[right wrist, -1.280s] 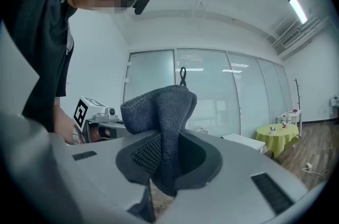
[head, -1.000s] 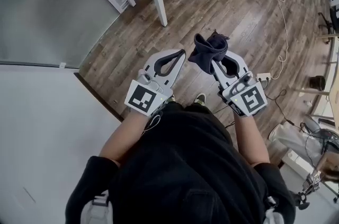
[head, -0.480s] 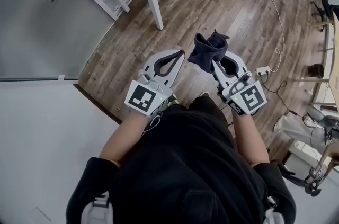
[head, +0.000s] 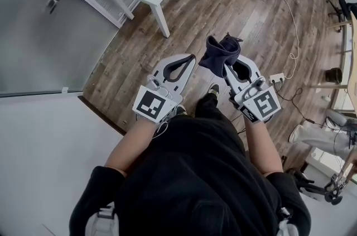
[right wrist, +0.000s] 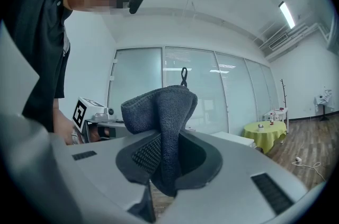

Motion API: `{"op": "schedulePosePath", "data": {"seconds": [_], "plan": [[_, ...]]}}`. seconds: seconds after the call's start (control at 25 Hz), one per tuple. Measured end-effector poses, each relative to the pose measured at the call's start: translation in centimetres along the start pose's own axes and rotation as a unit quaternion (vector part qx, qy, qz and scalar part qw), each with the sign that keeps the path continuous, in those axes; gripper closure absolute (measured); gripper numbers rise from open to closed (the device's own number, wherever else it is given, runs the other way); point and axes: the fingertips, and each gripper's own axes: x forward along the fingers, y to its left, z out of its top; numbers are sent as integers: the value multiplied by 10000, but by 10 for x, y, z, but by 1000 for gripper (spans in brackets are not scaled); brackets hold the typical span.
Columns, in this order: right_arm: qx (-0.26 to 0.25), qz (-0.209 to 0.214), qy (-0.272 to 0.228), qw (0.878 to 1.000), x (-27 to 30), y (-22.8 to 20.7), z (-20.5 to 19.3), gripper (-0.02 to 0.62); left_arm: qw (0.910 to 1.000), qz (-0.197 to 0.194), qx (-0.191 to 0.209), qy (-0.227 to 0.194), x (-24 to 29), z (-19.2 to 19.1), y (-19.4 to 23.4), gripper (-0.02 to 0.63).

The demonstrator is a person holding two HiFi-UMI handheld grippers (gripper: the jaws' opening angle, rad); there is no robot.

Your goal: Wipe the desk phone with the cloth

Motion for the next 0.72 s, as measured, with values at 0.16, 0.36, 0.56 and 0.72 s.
{"op": "schedulePosePath", "data": {"seconds": [0.16,0.36,0.56,0.72], "plan": [[-52,54,-39,10000,4,-37,8,525,10000,7,12,90,35,2,8,597],[-23,128,-52,9999,4,-84,12,525,9996,29,138,225,82,4,14,597],[-135,193,8,9997,2,-133,16,526,9999,107,98,90,131,11,19,597],[-144,231,17,9996,2,-163,16,525,9997,173,90,112,162,10,23,596]]}}
